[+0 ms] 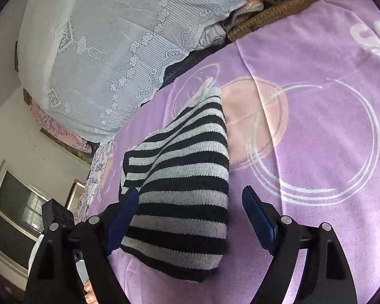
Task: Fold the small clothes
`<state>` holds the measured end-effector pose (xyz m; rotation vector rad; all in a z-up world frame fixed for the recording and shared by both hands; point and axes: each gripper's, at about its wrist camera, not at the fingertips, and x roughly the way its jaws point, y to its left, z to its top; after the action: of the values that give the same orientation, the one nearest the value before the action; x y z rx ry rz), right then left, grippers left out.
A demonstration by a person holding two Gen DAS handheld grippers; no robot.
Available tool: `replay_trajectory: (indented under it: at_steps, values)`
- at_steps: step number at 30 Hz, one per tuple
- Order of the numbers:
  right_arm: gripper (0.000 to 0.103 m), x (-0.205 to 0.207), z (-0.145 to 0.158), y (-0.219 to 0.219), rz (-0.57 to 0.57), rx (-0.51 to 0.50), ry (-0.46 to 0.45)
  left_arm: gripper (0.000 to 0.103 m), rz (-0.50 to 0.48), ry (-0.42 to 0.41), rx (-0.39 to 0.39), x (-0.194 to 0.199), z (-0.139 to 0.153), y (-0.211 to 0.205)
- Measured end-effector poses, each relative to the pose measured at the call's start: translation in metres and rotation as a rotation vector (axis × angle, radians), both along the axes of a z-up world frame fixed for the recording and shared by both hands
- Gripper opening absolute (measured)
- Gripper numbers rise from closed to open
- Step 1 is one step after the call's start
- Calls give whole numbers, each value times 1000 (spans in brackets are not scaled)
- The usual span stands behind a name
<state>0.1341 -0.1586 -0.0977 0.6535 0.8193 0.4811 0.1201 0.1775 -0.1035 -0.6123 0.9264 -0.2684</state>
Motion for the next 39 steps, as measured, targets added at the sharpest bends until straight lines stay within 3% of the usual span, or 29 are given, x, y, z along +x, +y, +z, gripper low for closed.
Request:
replay_trajectory:
  at_steps: [6, 20, 25, 31, 39]
  values:
    - [84, 4, -9, 8, 31, 13, 27, 98, -35, 46, 58, 7, -12, -13]
    - [84, 32, -25, 30, 66, 24, 21, 98, -119, 5, -42, 27, -16, -24]
    - [89, 41, -23, 46, 97, -38, -7, 98, -129, -9, 6, 32, -18, -33]
    - [89, 42, -23, 48, 109, -43, -22, 98, -118, -15, 9, 35, -19, -33]
    - [74, 28, -17, 54, 75, -113, -90, 87, -104, -35, 69, 32, -12, -43]
